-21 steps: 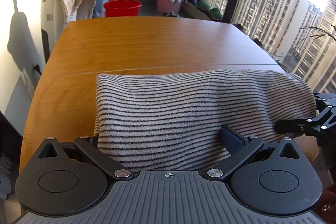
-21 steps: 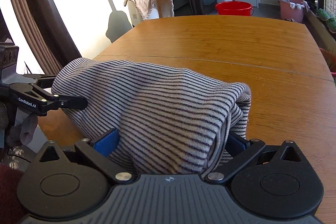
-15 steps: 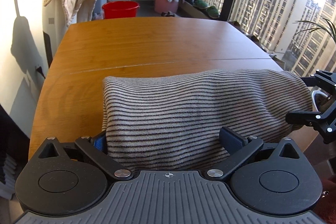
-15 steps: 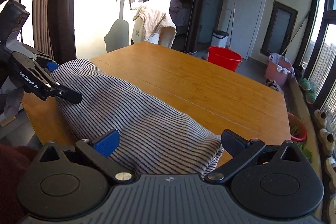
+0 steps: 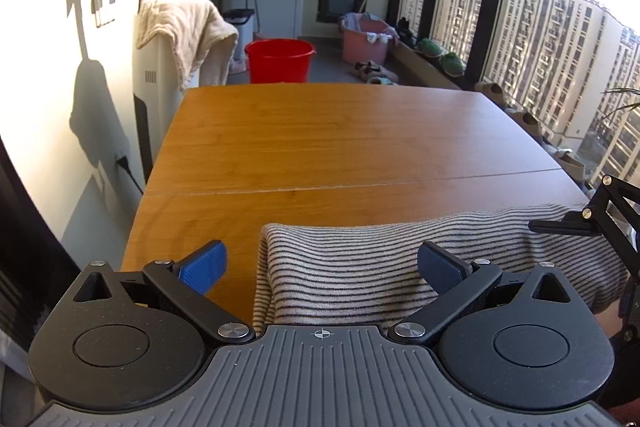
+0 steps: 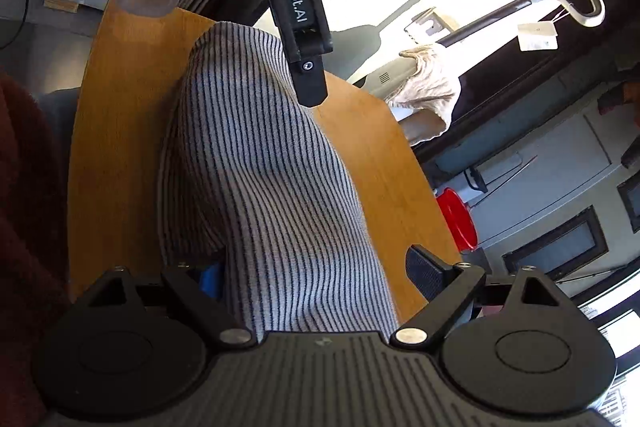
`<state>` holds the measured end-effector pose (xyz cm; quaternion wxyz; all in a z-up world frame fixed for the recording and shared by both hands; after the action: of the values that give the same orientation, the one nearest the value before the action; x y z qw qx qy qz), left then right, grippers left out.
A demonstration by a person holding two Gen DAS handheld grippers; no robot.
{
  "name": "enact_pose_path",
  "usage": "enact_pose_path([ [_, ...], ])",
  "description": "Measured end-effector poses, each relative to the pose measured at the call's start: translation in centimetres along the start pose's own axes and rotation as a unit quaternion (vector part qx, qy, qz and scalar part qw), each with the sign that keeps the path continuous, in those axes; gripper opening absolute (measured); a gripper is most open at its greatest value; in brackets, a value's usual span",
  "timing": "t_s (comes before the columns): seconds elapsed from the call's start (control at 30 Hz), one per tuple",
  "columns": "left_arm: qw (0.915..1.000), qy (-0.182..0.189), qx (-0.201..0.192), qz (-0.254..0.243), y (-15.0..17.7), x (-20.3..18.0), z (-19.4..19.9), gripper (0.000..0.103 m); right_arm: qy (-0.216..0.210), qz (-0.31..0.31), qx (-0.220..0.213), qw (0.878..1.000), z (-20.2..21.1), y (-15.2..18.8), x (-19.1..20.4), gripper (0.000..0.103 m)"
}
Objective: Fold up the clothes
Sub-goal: 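Reach both grippers, open, toward the bunched striped shirt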
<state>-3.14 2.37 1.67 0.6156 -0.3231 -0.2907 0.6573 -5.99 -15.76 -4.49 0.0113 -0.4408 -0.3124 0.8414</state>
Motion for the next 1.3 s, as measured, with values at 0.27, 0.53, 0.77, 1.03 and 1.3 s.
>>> enact_pose_path([
  [0.27,0.9981,0.002,-0.06,0.013,-4.9,1.8,0.2,0.103,0.178,-0.184,-0.012,0.967,1.1,0.6,-9.1,0.094],
  [0.53,0.9971,0.076,-0.004,-0.008,-3.3,-0.9,-5.4,0.103,-0.094,-0.451,0.067,0.885,-5.7,4.7,-13.1,0.095],
  [0.77,0.9956,0.082,0.04,-0.017,-1.6,-2.0,-10.8,0.103,-0.121,-0.476,0.11,0.864,-8.4,7.3,-11.2,0.103],
  [1.03,0.9934,0.086,0.056,-0.051,2.1,-2.0,-8.3,0.103,-0.142,-0.412,0.114,0.893,-5.0,5.8,-8.1,0.103],
  [1.3,0.9874,0.128,0.088,-0.029,4.9,-1.9,-3.0,0.103,-0.195,-0.505,0.097,0.835,-0.4,4.6,-9.7,0.103],
])
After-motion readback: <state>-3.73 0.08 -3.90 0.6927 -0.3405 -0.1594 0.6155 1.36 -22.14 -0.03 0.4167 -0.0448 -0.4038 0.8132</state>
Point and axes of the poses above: each gripper's, at about its wrist camera, not at the fingertips, and z roughly against the way its jaws point, x to its left, y to its underside, the point moved 4 cm from there along -z, roughly the way its jaws point, and after that the axes turned 2 degrees about y, right-handed, at the moved point
